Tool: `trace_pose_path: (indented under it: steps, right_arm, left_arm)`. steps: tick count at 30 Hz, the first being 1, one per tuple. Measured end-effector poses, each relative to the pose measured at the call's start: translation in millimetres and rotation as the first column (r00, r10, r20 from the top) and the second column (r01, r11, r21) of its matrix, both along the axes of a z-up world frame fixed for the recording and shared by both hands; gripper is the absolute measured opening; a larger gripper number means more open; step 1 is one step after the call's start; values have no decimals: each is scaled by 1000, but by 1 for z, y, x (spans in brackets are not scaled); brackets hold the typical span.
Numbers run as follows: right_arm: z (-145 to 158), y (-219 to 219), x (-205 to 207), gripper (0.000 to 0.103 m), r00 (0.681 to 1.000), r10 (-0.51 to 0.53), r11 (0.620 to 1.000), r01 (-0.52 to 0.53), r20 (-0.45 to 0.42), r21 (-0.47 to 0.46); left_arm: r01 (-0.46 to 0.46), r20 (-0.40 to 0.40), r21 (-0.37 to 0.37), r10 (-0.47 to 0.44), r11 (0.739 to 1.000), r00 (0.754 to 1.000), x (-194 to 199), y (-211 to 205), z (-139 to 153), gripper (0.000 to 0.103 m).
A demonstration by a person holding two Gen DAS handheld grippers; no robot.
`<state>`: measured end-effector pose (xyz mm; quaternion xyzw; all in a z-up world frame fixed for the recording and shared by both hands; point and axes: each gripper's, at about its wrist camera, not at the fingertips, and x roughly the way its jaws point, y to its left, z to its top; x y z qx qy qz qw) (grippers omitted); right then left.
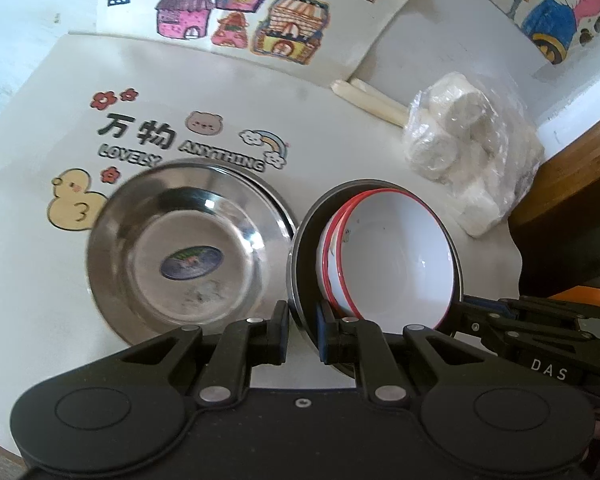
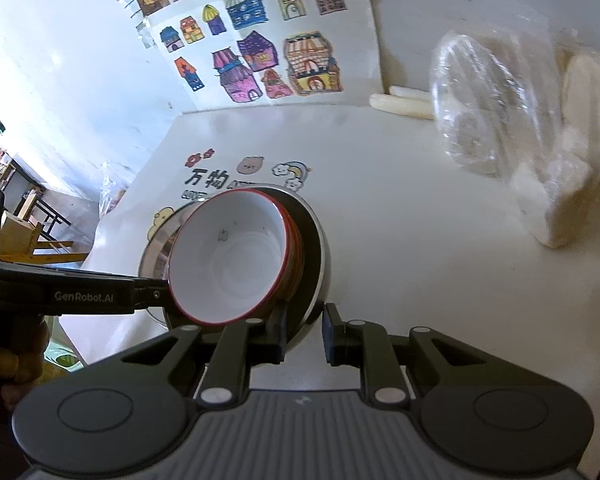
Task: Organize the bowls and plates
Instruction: 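Lift the bowl stack with both grippers and carry it over the plate stack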
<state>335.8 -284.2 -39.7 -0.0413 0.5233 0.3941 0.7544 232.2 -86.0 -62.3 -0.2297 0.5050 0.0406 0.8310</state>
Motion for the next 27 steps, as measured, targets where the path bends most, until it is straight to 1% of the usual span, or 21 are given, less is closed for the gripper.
trace_pose_path:
  steps: [17, 27]
  right_arm:
    - [2, 60, -23, 20, 1000, -10, 1000, 10, -6, 16]
    - [-8, 94, -37, 21, 999, -17, 1000, 18, -34, 22]
  left_arm:
    - [12, -2, 18, -12, 1000, 1000, -12, 61, 2, 14]
    - [24, -29, 34, -23, 999, 999, -21, 96, -4, 13]
